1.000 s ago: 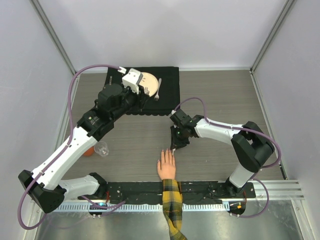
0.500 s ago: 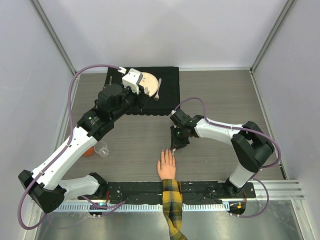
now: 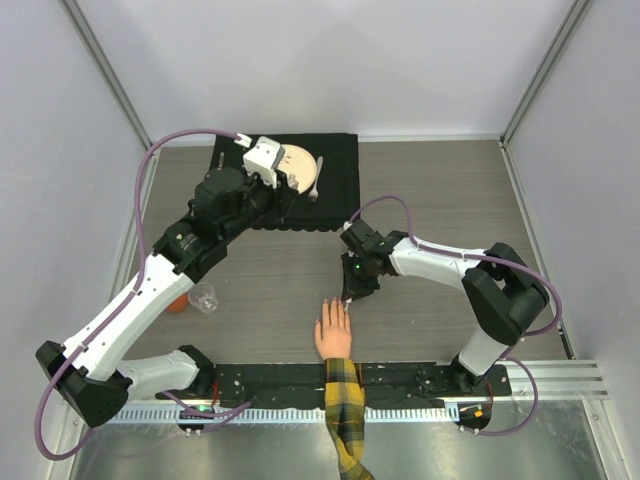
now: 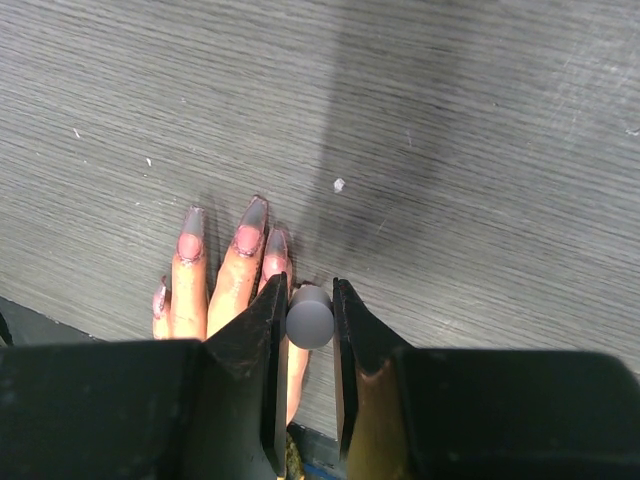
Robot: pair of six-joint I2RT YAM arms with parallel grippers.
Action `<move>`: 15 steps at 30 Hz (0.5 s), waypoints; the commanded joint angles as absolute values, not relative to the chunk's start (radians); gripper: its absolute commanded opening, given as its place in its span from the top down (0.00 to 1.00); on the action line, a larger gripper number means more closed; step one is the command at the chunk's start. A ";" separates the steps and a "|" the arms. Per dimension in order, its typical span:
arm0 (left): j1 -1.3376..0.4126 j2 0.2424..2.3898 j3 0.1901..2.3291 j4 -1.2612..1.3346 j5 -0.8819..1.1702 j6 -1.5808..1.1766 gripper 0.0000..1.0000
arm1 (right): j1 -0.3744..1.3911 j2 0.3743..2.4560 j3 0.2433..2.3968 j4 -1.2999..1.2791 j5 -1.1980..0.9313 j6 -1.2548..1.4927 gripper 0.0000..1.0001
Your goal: Paint the nails
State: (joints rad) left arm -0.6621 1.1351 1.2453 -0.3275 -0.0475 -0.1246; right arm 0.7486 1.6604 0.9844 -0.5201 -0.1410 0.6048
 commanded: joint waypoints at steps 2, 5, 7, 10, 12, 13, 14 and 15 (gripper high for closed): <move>-0.666 1.108 1.272 -0.256 -0.046 -0.135 1.00 | 0.752 1.602 0.974 -0.514 -0.146 0.620 0.99; -0.666 1.106 1.272 -0.255 -0.044 -0.138 1.00 | 0.752 1.595 0.973 -0.515 -0.144 0.620 0.99; -0.666 1.108 1.272 -0.255 -0.043 -0.141 1.00 | 0.753 1.592 0.969 -0.515 -0.146 0.621 0.99; -0.666 1.104 1.270 -0.255 -0.044 -0.144 1.00 | 0.753 1.586 0.968 -0.511 -0.146 0.618 0.99; -0.666 1.103 1.269 -0.258 -0.043 -0.144 1.00 | 0.752 1.585 0.966 -0.508 -0.150 0.621 0.99; -0.666 1.103 1.269 -0.256 -0.044 -0.146 1.00 | 0.755 1.585 0.963 -0.508 -0.152 0.620 0.99; -0.666 1.103 1.269 -0.256 -0.044 -0.147 1.00 | 0.755 1.585 0.962 -0.508 -0.152 0.624 0.99; -0.666 1.103 1.267 -0.256 -0.044 -0.149 1.00 | 0.756 1.585 0.960 -0.508 -0.155 0.621 0.99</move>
State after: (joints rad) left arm -0.6621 1.1343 1.2453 -0.3260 -0.0475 -0.1322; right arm 0.7490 1.6276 0.9684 -0.5224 -0.1436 0.6083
